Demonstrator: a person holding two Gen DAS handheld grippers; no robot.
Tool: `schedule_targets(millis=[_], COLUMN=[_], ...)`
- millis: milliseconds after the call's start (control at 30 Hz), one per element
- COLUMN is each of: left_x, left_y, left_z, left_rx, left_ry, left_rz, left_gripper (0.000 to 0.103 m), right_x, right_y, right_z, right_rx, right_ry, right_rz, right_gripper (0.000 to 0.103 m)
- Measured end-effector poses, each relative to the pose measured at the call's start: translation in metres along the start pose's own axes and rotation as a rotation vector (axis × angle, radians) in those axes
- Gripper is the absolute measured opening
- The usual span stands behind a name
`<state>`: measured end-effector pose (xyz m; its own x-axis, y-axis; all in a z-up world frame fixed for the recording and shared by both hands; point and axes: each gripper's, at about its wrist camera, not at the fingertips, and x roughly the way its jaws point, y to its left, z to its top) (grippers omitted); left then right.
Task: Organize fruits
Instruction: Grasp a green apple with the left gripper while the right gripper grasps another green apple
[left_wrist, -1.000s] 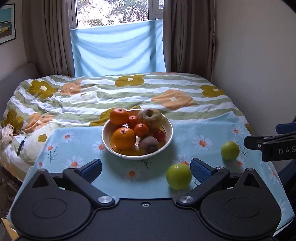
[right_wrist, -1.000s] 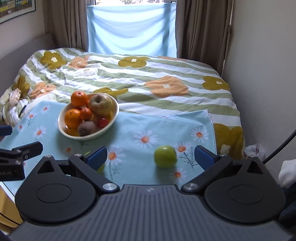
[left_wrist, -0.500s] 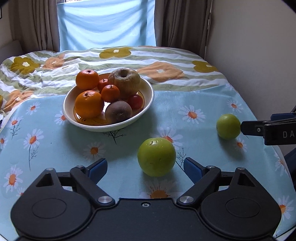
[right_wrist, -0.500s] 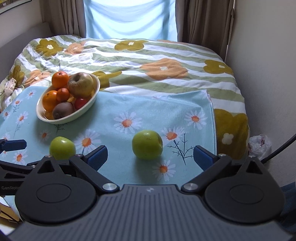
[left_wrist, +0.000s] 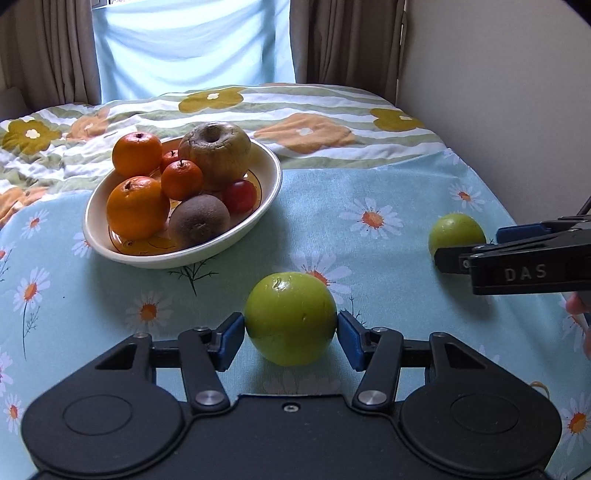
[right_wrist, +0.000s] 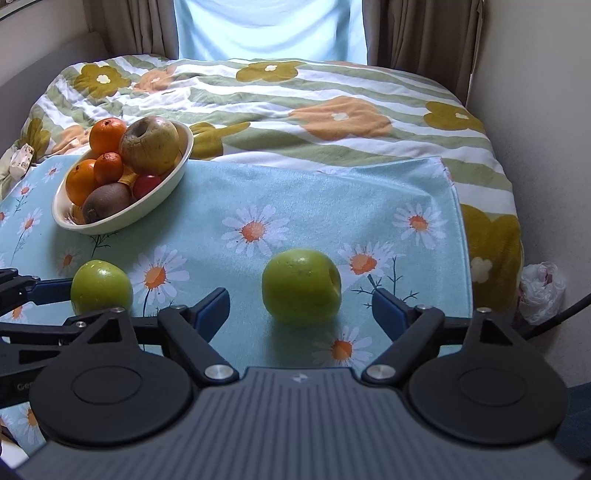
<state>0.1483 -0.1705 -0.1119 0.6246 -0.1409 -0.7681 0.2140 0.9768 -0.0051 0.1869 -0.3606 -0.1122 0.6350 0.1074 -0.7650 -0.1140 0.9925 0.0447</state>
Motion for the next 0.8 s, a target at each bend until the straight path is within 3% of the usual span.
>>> schedule_targets(millis=[333, 800], left_x=[0.0, -0.002], left_y=[-0.004, -0.003], left_z=[0.0, -0.001], left_rx=[0.011, 0.006], left_ry=[0.001, 0.004], left_rz=[0.018, 0.023], left_gripper=[0.059, 0.059], right_x=[0.02, 0.021], right_y=[-0.003, -0.002], right_z=[0.004, 0.004], right_rx=[-0.005, -0.022], right_ry=[0.016, 0.008], right_rz=[0.002, 0.017], right_gripper=[0.076, 0.068])
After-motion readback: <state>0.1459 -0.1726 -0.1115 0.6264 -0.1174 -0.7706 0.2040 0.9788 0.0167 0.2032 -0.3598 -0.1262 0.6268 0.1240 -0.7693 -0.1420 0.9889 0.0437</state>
